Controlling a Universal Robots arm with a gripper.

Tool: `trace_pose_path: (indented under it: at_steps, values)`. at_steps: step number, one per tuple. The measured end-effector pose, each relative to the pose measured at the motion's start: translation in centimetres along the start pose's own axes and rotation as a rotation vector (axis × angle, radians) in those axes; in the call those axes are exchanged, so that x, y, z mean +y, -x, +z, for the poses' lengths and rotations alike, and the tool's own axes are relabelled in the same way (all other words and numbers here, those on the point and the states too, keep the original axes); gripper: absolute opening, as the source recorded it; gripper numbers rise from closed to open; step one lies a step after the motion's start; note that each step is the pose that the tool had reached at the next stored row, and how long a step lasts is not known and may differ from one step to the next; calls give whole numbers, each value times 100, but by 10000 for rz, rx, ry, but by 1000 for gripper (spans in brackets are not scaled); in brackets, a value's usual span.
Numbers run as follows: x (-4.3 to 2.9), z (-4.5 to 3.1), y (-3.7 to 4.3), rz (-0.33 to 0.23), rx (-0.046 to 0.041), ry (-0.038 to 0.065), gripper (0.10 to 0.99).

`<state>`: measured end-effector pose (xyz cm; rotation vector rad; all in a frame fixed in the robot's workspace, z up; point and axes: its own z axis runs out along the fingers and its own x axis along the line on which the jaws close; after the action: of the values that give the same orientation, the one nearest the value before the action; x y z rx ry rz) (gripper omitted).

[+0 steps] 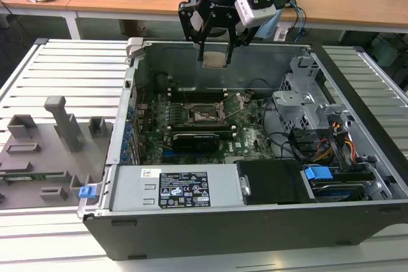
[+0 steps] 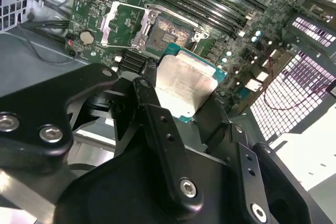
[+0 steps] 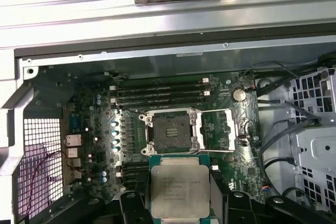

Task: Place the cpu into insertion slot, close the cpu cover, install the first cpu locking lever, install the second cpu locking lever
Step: 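Place the cpu into insertion slot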

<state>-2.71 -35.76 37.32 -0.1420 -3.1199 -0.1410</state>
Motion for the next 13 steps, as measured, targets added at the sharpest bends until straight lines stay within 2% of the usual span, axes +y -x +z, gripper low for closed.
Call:
trace_pose_path:
  at_steps: [13]
  values:
    - [0, 0, 0, 168, -15, 3, 541]
